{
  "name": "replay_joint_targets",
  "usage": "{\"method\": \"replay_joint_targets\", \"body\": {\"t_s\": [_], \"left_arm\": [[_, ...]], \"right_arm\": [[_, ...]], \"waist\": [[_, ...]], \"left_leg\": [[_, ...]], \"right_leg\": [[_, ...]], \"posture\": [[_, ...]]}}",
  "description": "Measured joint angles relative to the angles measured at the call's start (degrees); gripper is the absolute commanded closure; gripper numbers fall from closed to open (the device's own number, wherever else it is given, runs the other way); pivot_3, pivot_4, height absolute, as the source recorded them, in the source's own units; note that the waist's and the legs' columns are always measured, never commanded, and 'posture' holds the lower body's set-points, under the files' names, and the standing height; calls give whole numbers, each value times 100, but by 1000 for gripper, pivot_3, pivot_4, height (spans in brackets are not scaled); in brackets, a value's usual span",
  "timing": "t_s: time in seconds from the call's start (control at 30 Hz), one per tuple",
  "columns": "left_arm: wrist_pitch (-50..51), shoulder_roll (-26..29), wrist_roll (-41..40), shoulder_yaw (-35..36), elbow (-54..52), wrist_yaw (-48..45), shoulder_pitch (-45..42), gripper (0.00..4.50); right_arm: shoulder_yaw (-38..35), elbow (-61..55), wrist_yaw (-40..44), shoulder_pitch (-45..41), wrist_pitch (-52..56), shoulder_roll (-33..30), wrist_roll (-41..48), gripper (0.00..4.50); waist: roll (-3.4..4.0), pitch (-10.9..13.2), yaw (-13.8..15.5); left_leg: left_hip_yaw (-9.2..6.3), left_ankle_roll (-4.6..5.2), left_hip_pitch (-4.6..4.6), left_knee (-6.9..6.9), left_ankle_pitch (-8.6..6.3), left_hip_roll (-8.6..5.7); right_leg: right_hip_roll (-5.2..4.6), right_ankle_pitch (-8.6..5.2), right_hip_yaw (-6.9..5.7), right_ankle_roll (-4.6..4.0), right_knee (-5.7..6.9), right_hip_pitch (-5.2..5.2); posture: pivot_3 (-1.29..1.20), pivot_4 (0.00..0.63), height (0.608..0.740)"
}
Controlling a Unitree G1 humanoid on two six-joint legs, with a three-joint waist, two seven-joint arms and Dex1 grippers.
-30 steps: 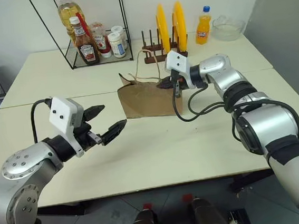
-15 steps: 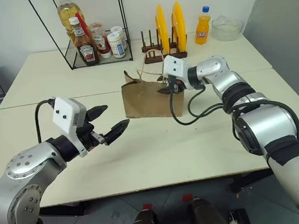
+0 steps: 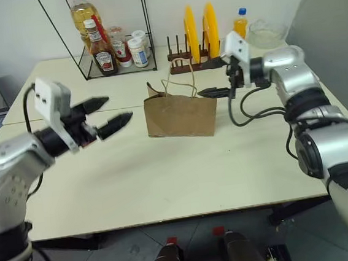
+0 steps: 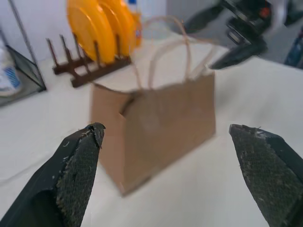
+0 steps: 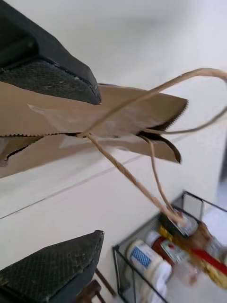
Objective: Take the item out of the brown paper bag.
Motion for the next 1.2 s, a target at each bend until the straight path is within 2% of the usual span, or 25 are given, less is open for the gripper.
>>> {"method": "replay_joint_targets", "body": {"t_s": [0.1,0.2,0.27,0.4,0.47,0.6,0.73,0.9,1.07,1.2], "left_arm": [[-931,-129,950,-692,1614,-199,-1100,0],[-2201,-722,2011,-1430,3844,-339,-2618,0],[-2996,-1174,2629,-1801,5306,-322,-3496,0],[-4165,-1784,3440,-2129,7354,-91,-4572,0],[-4495,-1974,3761,-2201,7924,120,-4832,0],[-4780,-2157,4321,-2382,8503,232,-4968,0],[-4775,-2210,4631,-2427,8649,-325,-4993,0],[-4758,-2011,4823,-2487,8636,-1828,-5131,0],[-4774,-1620,4946,-2726,8451,-4061,-5078,0],[-4885,-1177,4611,-3427,7519,-5035,-4435,0]], "right_arm": [[-219,-2352,-859,1586,1226,99,175,44],[-268,-4546,-1926,2980,2375,539,165,44],[-167,-5550,-2498,3552,2765,804,112,44],[-33,-6595,-3347,4417,3084,951,-88,44],[-76,-6915,-3683,4937,3066,968,-163,44],[-98,-7448,-4069,5720,2956,1002,-142,44],[-102,-7855,-4286,5736,2973,1035,-11,44],[-226,-7859,-4438,5459,3116,974,215,44],[-513,-7529,-4400,5261,3020,612,410,44],[-611,-7060,-4405,5041,2841,480,479,44]], "waist": [[0,0,100],[-1,0,184],[-2,-1,199],[-4,-1,155],[-4,-1,132],[-7,1,37],[-7,1,4],[-7,1,8],[-7,1,-6],[-6,1,-35]], "left_leg": [[-1,-1,-8,2,1,-2],[3,-5,-20,8,3,-14],[3,-4,-22,11,3,-21],[16,-2,-21,7,2,-27],[15,-2,-19,1,2,-26],[19,7,-18,3,-3,-26],[16,20,-8,6,-8,-25],[15,19,-8,5,-8,-24],[21,20,-7,2,-8,-23],[15,21,-5,2,-8,-4]], "right_leg": [[-1,0,0,0,5,-10],[-3,1,5,1,8,-25],[-5,2,5,3,5,-23],[-8,2,12,5,1,-26],[-4,1,10,5,3,-31],[1,0,10,7,11,-33],[10,1,-1,11,11,-20],[10,1,-1,11,10,-17],[12,1,-2,10,8,-17],[12,1,4,9,13,-16]], "posture": [[0,150,740],[0,150,740],[0,150,740],[0,150,740],[0,150,740],[0,150,740],[0,150,740],[0,150,740],[0,150,740],[0,150,740]]}}
